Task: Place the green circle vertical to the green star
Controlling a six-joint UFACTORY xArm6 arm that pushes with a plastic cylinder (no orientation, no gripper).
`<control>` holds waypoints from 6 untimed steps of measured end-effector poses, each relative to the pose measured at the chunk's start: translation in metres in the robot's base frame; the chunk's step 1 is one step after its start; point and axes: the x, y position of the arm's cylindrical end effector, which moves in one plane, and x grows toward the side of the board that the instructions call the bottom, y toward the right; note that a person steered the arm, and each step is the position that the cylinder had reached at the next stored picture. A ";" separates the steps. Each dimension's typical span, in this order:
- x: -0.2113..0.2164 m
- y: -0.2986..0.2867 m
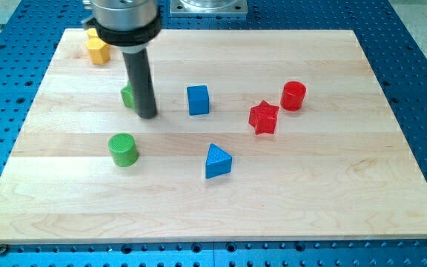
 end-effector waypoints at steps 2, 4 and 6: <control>0.066 -0.087; 0.140 -0.056; 0.110 0.001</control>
